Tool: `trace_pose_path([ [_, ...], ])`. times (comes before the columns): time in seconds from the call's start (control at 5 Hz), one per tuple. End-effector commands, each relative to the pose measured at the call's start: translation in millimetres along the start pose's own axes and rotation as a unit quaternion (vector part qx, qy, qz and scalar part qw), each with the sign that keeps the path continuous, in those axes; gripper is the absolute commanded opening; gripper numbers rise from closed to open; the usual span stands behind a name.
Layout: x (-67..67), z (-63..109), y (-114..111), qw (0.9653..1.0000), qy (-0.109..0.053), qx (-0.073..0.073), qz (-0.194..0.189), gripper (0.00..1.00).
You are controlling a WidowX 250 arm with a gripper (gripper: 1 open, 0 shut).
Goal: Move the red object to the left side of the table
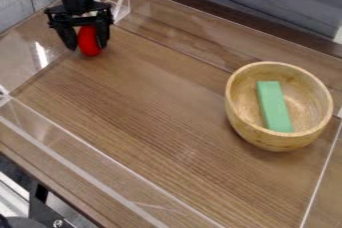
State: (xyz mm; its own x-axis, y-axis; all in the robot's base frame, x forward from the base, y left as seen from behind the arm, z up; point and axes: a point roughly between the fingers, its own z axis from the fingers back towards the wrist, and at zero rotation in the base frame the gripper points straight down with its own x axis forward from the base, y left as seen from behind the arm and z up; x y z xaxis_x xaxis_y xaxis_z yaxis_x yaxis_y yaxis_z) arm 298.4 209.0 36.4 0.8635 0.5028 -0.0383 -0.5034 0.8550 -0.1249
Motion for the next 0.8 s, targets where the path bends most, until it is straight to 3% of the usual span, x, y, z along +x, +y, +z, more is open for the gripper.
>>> trace_pose_path([
  [0.0,6.6,26.9,1,0.999,-0.035,0.0,-0.026,1.0],
  [0.2,2.2,25.9,-4,0.9993,-0.037,-0.004,-0.005,1.0],
  [0.4,5.6,30.2,-9,0.9992,-0.037,-0.009,-0.011,1.0],
  [0.6,1.8,42.4,-8,0.9979,-0.033,-0.014,-0.053,1.0],
])
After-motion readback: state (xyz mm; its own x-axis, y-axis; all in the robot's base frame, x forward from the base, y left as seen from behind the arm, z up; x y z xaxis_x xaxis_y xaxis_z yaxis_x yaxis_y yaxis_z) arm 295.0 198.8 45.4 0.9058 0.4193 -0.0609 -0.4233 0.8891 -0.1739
